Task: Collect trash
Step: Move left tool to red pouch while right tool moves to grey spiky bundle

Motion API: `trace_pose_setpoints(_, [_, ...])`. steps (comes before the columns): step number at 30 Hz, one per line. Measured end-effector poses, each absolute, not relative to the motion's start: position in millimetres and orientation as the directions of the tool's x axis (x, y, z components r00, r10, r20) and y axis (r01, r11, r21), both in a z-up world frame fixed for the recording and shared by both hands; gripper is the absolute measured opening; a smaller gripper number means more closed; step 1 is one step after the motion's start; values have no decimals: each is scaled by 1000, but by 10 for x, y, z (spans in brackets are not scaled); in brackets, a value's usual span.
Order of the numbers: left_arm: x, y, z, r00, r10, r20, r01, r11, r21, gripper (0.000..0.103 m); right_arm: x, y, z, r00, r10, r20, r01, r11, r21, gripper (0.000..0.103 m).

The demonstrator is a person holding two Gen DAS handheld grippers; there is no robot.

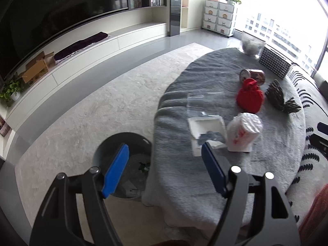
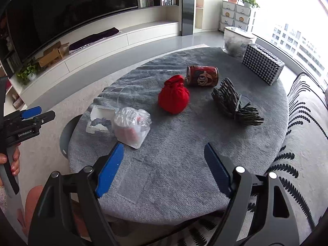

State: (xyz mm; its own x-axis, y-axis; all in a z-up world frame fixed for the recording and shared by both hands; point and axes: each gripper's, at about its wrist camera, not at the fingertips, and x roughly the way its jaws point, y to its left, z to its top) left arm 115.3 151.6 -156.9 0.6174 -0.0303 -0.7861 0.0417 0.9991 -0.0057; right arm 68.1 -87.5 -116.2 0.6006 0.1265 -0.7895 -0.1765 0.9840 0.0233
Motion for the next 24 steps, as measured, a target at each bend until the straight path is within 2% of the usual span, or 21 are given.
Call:
trace_pose_setpoints(9, [1221,523,-1615,602,-138,-786,185,982,-31,73,790,-1512,-1172,616,80,-784,-87,996,34,78])
trace_pose_setpoints(24, [1816,-288,-1790,575,-197,-794,245,968,-63,73,1315,-2109,-1318,623,65,-779,-51,998,42,78])
